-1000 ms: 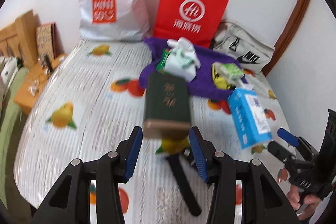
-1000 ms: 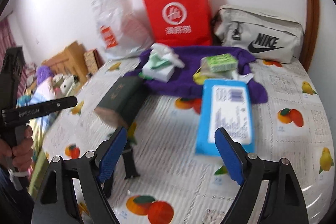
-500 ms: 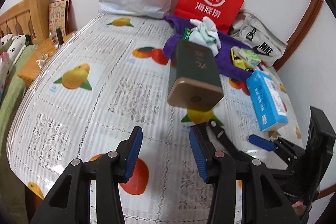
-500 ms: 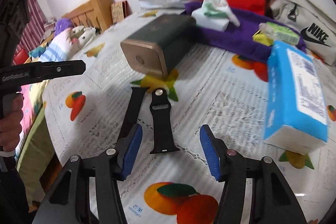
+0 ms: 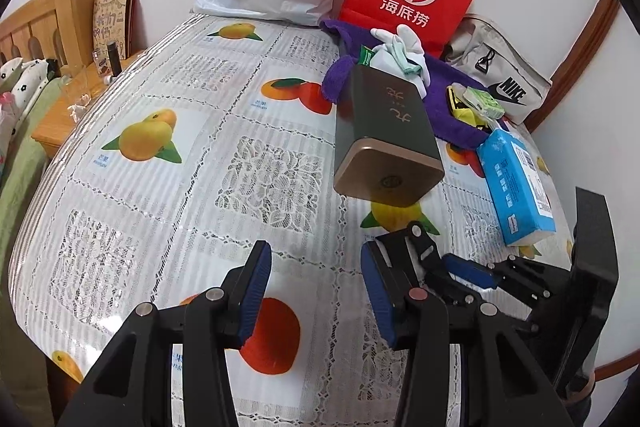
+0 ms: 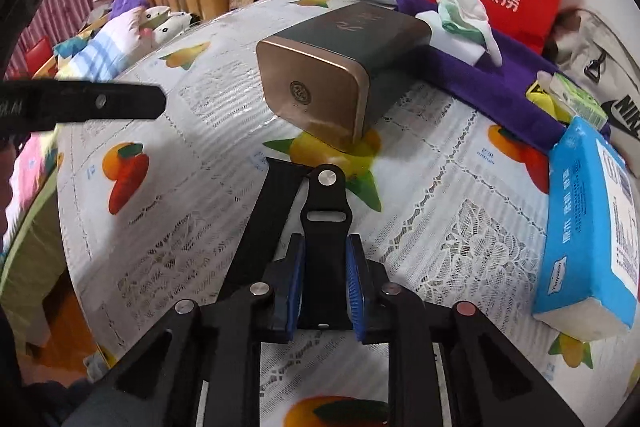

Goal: Organize soft objects

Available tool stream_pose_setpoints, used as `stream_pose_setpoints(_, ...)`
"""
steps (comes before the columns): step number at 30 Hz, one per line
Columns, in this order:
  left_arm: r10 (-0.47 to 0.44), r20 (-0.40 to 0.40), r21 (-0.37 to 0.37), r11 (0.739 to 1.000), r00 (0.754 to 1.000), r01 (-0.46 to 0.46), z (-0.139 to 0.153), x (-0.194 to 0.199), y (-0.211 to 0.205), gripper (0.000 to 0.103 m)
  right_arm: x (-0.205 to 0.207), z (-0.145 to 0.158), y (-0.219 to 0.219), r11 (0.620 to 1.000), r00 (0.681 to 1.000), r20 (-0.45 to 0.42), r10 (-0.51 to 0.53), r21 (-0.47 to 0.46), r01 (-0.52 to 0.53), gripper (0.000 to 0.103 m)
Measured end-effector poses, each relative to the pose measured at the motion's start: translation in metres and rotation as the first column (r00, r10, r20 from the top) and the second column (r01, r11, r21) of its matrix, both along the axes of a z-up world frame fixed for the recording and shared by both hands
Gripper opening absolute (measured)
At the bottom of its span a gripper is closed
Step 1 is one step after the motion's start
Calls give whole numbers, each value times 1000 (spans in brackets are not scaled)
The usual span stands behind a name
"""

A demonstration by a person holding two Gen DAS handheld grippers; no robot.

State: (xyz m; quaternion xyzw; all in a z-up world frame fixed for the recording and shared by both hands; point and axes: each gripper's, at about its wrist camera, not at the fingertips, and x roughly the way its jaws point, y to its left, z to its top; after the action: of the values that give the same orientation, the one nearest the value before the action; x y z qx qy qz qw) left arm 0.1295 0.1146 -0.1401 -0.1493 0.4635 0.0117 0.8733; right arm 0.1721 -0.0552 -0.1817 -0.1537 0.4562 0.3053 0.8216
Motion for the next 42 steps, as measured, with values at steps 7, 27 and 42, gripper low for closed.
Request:
stream_pose_setpoints(7,-31,-8,8,999,999,31,-1,-9,-12,44,-7,14,-49,989,991,-16,-135,61,135,20)
stream_pose_setpoints(27,-196,-73,51,978,978,200,-40,15,-106,53,-37,17,-183,891,899,-17,-438,124,436,20)
stream_pose_setpoints(42,-212,-67,153,964,975,220,-43,10,-125,50,-32,-3,-181,884,892,-34,-450,120,451,21)
